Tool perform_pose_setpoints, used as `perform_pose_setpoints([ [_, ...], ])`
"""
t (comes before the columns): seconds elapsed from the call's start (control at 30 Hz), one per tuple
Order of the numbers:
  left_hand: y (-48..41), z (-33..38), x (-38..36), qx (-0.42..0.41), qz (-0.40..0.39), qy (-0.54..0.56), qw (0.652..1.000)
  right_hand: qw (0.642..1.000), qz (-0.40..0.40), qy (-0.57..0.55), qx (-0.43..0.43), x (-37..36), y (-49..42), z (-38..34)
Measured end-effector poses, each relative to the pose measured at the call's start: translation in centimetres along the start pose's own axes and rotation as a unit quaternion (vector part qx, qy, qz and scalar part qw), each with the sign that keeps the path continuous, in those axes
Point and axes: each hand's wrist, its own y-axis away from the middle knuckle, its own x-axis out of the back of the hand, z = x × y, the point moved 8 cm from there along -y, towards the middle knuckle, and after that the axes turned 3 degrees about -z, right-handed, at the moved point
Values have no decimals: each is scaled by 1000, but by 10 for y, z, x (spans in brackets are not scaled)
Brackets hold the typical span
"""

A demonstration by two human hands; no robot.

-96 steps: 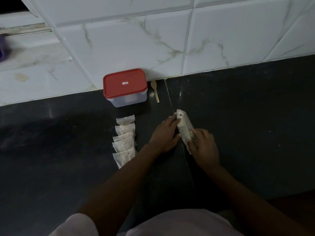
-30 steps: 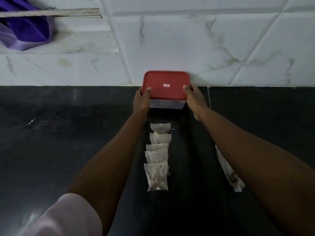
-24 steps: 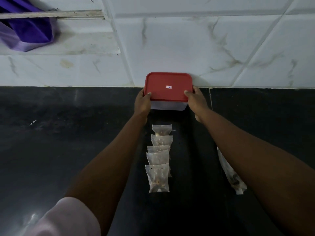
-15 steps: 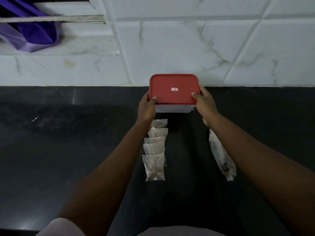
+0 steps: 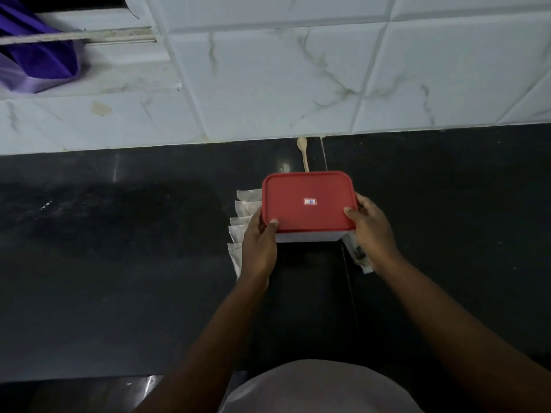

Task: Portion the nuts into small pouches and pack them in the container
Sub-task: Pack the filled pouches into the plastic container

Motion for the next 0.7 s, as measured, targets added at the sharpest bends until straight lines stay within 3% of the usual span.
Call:
perform_pose_setpoints([
  [0.3, 45, -45, 8, 17, -4, 5, 1000, 999, -19, 32, -17, 7, 39, 47],
  [0.5, 52, -41, 5, -17, -27, -18, 999, 997, -20, 80, 4, 4, 45, 48],
  [0.6, 52, -44, 7, -19, -31, -2, 999, 965, 37, 216, 146, 4, 55, 22],
  [0.7, 52, -37, 16, -57, -41, -50, 996, 903, -13, 319, 288, -26, 67, -6],
])
